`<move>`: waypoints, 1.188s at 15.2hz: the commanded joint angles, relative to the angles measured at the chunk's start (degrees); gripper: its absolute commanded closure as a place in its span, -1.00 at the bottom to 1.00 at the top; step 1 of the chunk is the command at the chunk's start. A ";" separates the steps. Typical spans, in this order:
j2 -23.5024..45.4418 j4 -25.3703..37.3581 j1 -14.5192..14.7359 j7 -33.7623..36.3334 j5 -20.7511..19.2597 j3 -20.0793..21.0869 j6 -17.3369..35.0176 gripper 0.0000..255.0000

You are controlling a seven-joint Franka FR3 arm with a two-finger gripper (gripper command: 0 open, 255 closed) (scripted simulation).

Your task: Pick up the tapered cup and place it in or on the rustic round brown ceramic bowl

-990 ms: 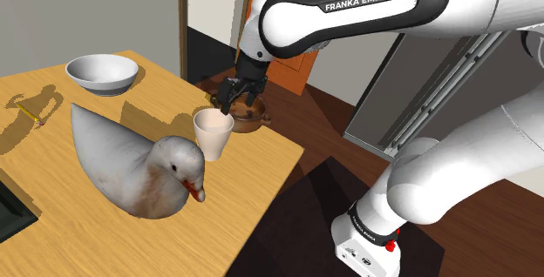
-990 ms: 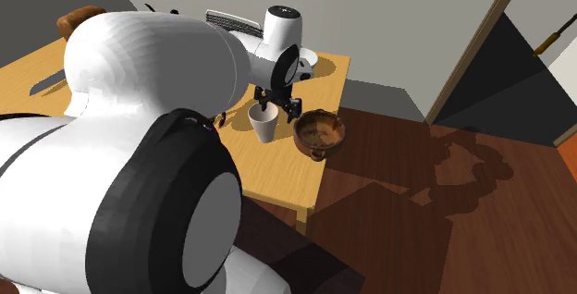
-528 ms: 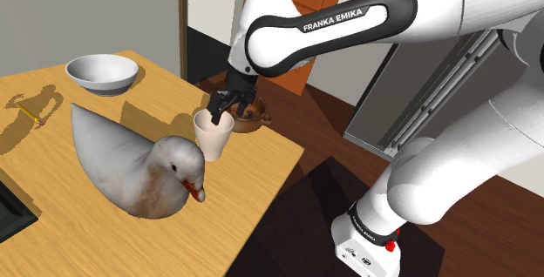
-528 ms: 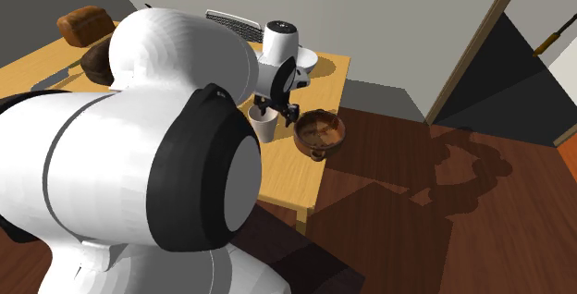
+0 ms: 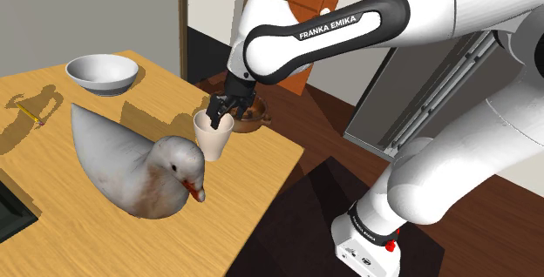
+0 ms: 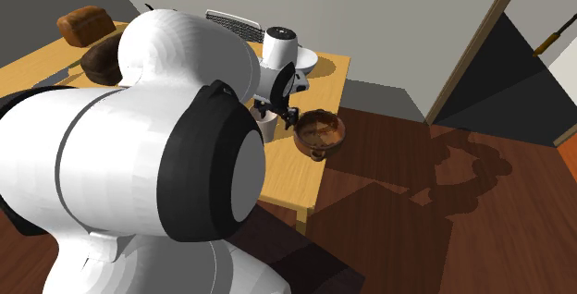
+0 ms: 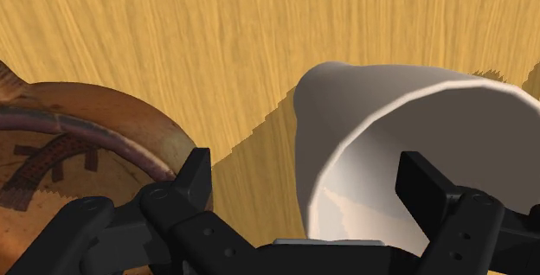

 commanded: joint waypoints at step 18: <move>-2.80 3.01 -0.13 0.44 -0.17 -0.45 -5.77 1.00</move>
